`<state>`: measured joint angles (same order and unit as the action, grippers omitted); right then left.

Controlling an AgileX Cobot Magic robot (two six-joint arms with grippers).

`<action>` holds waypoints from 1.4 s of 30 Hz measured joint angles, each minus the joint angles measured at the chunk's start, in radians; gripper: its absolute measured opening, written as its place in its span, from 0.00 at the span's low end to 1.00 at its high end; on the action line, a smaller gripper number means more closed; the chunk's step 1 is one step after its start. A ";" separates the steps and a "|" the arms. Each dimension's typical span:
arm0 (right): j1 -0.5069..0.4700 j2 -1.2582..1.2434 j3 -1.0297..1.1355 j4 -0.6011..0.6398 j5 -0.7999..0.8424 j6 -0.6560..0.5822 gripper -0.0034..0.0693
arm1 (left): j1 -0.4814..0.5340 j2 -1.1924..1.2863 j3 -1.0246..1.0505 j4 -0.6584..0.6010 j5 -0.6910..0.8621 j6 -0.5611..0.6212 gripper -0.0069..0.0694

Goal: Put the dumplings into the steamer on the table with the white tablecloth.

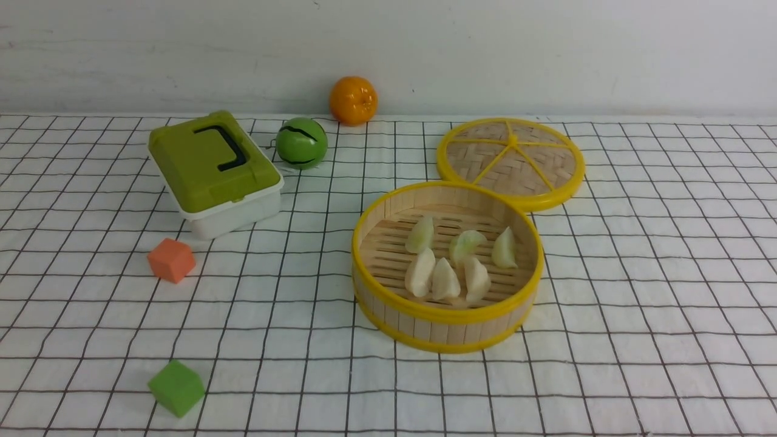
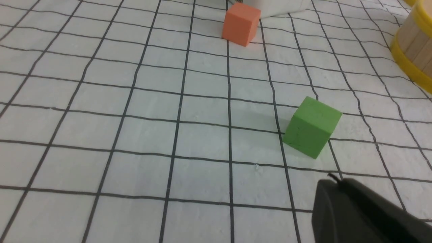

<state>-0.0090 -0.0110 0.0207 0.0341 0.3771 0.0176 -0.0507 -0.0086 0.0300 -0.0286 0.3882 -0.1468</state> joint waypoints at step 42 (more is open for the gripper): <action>0.000 0.000 0.000 0.000 0.000 0.004 0.21 | 0.000 0.000 0.000 0.000 0.000 0.000 0.08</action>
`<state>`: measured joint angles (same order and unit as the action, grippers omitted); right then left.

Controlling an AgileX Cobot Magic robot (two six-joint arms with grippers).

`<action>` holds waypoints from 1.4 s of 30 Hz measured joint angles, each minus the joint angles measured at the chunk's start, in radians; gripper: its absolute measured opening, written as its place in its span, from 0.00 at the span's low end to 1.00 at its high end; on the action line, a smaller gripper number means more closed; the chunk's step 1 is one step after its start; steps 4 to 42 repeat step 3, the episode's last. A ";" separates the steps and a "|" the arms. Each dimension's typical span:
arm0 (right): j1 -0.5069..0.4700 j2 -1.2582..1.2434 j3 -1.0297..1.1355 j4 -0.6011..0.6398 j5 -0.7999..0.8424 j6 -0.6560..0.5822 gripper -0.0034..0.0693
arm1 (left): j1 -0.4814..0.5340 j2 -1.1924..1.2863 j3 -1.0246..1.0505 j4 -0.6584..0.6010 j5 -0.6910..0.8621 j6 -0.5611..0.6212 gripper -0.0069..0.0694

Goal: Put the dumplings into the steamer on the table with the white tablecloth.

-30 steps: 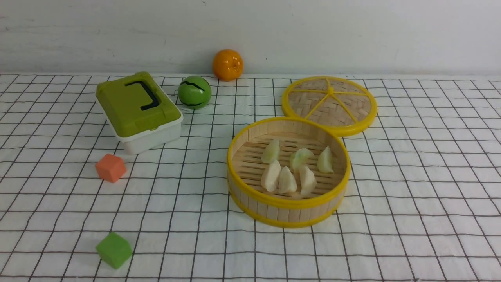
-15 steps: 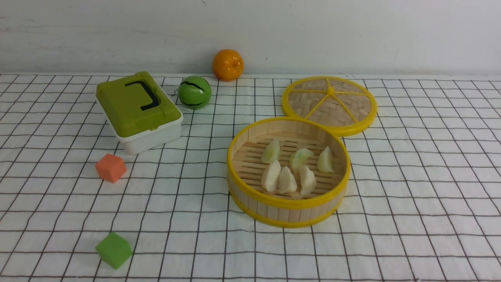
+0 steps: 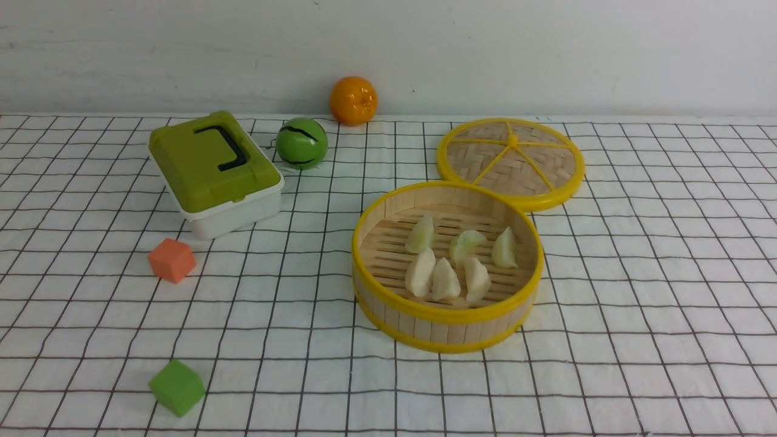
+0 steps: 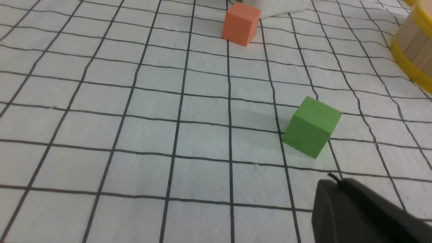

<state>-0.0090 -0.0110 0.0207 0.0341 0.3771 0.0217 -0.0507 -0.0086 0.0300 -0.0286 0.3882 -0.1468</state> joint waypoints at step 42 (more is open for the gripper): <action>0.000 0.000 0.000 0.000 0.000 0.000 0.21 | 0.000 0.000 0.000 0.000 0.000 0.000 0.08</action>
